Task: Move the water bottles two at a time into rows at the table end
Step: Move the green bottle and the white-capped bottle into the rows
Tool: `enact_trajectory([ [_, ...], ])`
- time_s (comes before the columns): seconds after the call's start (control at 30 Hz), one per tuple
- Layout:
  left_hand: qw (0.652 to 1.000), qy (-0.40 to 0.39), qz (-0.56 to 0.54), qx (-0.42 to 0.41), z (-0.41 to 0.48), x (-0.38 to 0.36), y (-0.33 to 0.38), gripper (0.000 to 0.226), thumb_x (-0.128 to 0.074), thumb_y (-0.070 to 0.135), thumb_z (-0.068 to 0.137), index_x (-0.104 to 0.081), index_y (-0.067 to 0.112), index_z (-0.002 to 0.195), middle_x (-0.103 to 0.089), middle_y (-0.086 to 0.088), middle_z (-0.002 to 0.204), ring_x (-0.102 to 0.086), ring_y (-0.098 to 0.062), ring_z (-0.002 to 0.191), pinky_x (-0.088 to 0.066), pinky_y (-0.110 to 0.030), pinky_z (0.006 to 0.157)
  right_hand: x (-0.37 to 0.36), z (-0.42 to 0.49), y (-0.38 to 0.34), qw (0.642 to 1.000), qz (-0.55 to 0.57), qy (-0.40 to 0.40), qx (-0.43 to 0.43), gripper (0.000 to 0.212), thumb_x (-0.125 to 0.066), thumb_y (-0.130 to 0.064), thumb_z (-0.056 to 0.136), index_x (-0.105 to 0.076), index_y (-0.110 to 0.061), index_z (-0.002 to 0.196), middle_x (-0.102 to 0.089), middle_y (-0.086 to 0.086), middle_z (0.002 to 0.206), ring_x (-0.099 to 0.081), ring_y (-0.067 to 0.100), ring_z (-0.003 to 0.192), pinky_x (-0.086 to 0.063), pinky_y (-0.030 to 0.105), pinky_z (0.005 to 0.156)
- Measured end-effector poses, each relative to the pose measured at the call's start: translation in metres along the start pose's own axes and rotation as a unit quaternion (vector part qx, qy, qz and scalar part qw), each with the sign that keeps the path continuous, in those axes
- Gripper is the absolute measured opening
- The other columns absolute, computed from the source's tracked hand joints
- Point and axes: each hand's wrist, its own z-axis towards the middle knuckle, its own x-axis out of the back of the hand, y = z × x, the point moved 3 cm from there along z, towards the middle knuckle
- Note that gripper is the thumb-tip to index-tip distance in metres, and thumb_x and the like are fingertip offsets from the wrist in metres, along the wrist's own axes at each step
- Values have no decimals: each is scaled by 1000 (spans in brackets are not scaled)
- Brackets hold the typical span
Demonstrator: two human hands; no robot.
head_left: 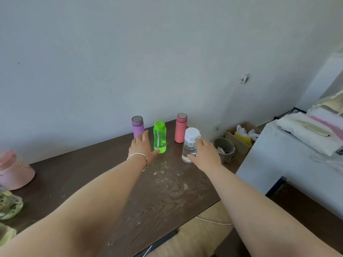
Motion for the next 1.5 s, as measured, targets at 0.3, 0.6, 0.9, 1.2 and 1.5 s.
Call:
enact_trajectory([
  [0.3, 999, -41, -14, -21, 113, -32, 5, 98, -73, 45, 77, -15, 17, 150, -34, -12, 145, -35, -35, 132, -39, -45, 102, -8, 90, 13, 997, 32, -10, -75, 77, -71, -47, 103, -34, -14, 162, -41, 14, 164, -46, 35, 150, -48, 42, 121],
  [0.6, 994, -78, -62, -34, 171, -86, 6, 100, -75, 34, 77, -10, 24, 152, -33, -15, 146, -41, -38, 126, -41, -48, 101, -57, 133, 20, 975, 173, -42, -132, 94, -84, -40, 94, -26, -27, 167, -34, 11, 169, -45, 35, 152, -46, 46, 125],
  [0.9, 986, -41, -157, -36, 180, -102, -3, 89, -73, 21, 80, -19, 35, 148, -42, -12, 132, -59, -30, 94, -50, -41, 82, -75, 137, 24, 967, 214, -5, -139, 98, -90, -37, 89, -29, -29, 166, -47, 7, 163, -49, 28, 149, -49, 44, 123],
  [1.2, 985, -36, -163, -49, 157, -95, -8, 87, -77, 24, 78, -24, 32, 147, -46, -10, 128, -48, -14, 78, -42, -30, 75, -69, 127, 19, 968, 218, 0, -125, 95, -89, -35, 90, -32, -28, 166, -49, 6, 164, -49, 30, 150, -48, 48, 123],
  [1.5, 981, -19, -185, -47, 86, -66, -3, 85, -77, 26, 78, -26, 35, 145, -46, -4, 129, -50, 0, 67, -45, -31, 78, -48, 79, 4, 967, 237, -4, -98, 95, -88, -35, 91, -31, -30, 166, -49, 5, 164, -50, 29, 149, -47, 47, 124],
])
